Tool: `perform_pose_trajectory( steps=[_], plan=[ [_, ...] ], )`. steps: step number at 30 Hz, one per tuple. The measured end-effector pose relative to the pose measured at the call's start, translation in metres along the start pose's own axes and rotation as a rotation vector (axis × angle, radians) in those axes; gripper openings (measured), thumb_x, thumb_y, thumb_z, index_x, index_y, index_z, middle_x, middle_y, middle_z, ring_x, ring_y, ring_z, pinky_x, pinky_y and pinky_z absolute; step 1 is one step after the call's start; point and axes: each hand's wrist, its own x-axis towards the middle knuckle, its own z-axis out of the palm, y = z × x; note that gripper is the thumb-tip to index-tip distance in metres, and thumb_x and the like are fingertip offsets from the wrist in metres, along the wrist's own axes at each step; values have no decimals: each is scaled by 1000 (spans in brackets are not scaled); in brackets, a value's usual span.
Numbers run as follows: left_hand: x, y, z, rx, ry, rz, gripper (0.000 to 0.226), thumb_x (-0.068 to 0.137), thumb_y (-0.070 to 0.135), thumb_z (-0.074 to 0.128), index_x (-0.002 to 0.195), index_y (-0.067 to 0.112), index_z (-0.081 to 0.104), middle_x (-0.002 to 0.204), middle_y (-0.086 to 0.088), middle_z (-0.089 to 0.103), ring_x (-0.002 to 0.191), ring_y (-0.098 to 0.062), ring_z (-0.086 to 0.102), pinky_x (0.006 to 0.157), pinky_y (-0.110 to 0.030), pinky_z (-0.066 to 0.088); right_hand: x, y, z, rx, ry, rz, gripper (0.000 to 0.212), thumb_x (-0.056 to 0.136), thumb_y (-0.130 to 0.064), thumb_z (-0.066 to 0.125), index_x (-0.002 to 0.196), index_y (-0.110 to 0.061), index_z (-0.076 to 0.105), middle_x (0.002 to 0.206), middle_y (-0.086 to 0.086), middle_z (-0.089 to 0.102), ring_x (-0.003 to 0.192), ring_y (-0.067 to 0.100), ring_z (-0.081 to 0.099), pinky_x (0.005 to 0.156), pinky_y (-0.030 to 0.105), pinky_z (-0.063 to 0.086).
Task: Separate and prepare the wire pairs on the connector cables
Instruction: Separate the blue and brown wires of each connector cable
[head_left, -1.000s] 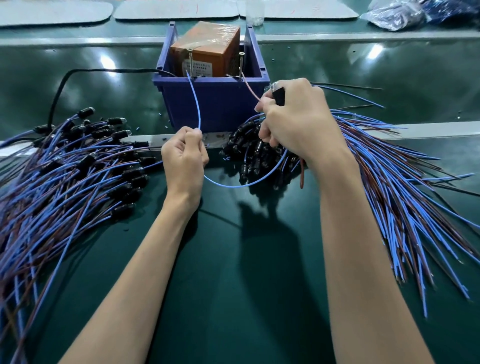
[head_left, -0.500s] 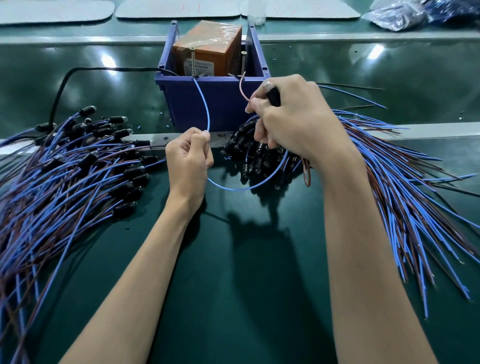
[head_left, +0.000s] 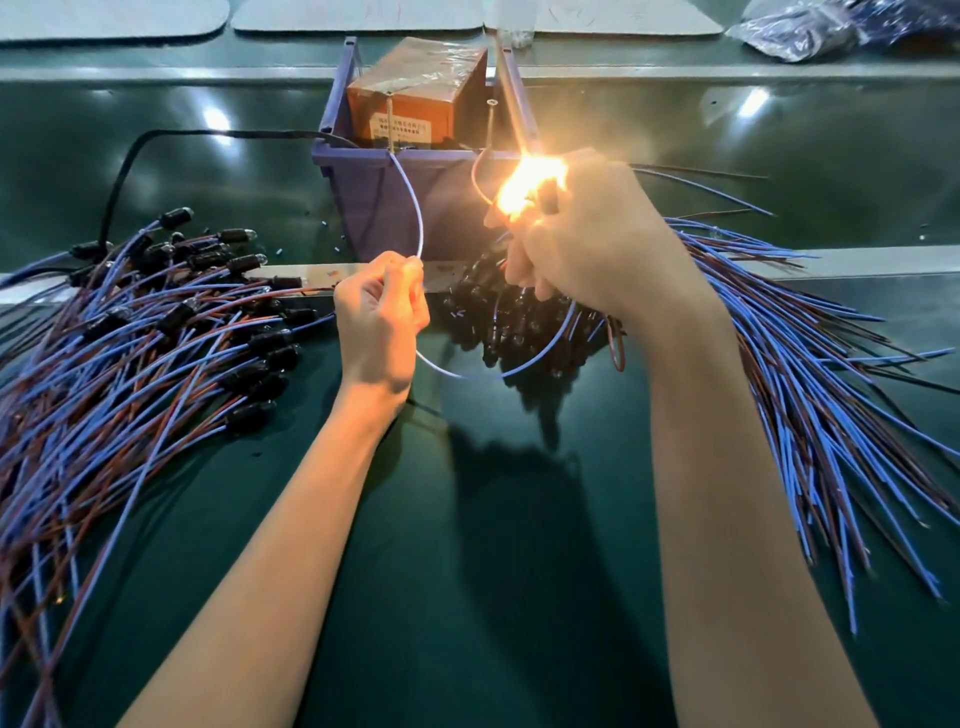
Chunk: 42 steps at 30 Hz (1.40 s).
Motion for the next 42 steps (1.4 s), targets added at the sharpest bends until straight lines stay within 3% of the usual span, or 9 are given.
perform_pose_trajectory(
  steps=[3,9,14,19,26,29,36,39,42],
  plan=[
    [0,0,-2,6,-8,-8,30,81,14,45,54,16,34,45,6,28,43,-8,22,43,-14,21,0,-1,-2,11,-44,8,21,90,-4,46,87,-6,67,58,-1,66,38,5,55,49,17,51],
    [1,1,-4,-73,-67,-61,49,90,42,38,54,10,48,47,3,47,37,-7,30,39,-16,22,-11,-11,2,18,-448,-5,26,96,-28,51,86,-12,68,66,-2,72,54,9,67,57,13,49],
    [0,1,-4,-15,-35,-19,36,86,22,46,50,14,51,45,5,43,38,-6,28,40,-14,23,-5,-12,3,-179,-227,-31,59,92,-64,40,87,-12,67,71,-4,64,70,12,60,64,26,45],
    [2,-1,-5,-58,100,-43,46,93,19,36,48,18,47,43,10,41,38,-6,28,42,-17,21,-1,-2,-10,-131,40,219,80,85,-79,25,80,-11,68,82,9,64,81,30,60,77,34,48],
    [6,1,-6,-160,298,-93,48,103,19,30,56,15,43,45,7,35,39,-6,24,41,-20,16,-4,2,-18,167,130,117,41,86,-52,63,82,-12,56,52,-4,58,50,11,56,56,24,46],
    [7,1,-6,-186,343,-104,45,104,19,29,61,13,42,44,10,32,39,-5,25,39,-18,19,-7,-2,-16,298,140,70,23,87,-34,70,82,-16,55,64,2,65,47,8,63,48,19,50],
    [8,1,-6,-167,392,-56,41,103,15,27,66,10,44,41,7,37,35,-9,31,38,-19,26,-8,-5,-17,221,193,-8,10,88,-15,64,80,-15,70,79,6,73,62,1,69,75,26,58],
    [9,2,-6,-184,435,-17,40,103,14,26,68,10,45,42,8,40,36,-10,36,38,-21,30,-6,-6,-16,135,124,-47,13,93,-9,56,100,-14,66,91,3,72,72,2,69,70,14,54],
    [9,3,-8,-212,468,18,39,102,13,26,68,9,45,44,6,41,38,-10,40,42,-23,34,-1,0,-10,-12,186,-26,21,93,-6,57,113,-10,59,98,7,71,89,15,67,82,27,52]
  ],
)
